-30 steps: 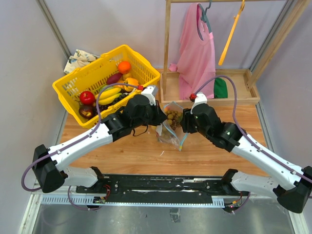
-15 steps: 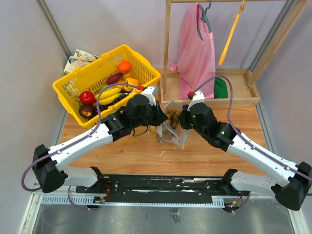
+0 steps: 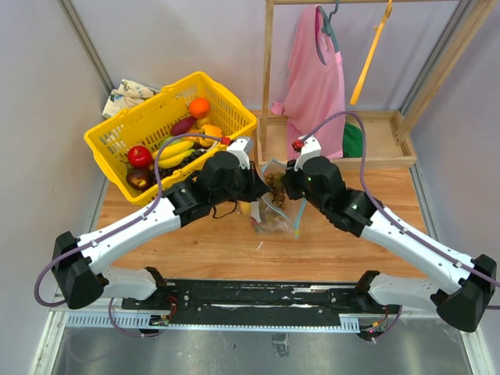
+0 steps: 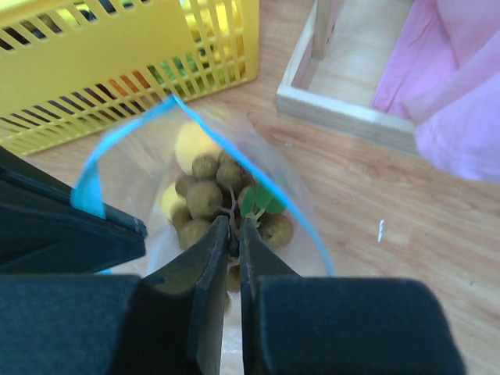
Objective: Place the food in the zip-top bag and seal the zipper
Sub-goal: Adjust the zipper food storage bag at the center of the board.
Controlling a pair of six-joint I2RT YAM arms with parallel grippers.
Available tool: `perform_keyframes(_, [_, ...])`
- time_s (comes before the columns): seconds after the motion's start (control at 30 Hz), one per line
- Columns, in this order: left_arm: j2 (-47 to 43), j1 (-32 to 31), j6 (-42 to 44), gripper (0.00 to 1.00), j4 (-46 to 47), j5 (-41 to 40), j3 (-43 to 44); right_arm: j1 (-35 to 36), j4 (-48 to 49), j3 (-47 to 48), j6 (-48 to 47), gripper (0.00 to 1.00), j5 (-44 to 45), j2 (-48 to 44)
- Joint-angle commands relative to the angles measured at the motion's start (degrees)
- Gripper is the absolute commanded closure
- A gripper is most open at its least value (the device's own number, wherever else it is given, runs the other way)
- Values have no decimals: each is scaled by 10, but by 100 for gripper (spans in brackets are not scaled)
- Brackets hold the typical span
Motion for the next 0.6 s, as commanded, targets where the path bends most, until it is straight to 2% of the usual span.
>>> perform_keyframes(0.0, [-10,1,5,100,12,-11,14,-10,-91,94,-72,99,-9,8])
perform_keyframes(0.3, [-6,3,7,100,11,-9,20,-25,-300,222,-93,99,-97,89])
perform_keyframes(0.47, [-2,3,3,100,17,9,18,-25,-306,223,-95,99,-134,140])
perform_keyframes(0.57, [-2,3,2,100,21,16,14,-25,-271,213,-89,99,-136,156])
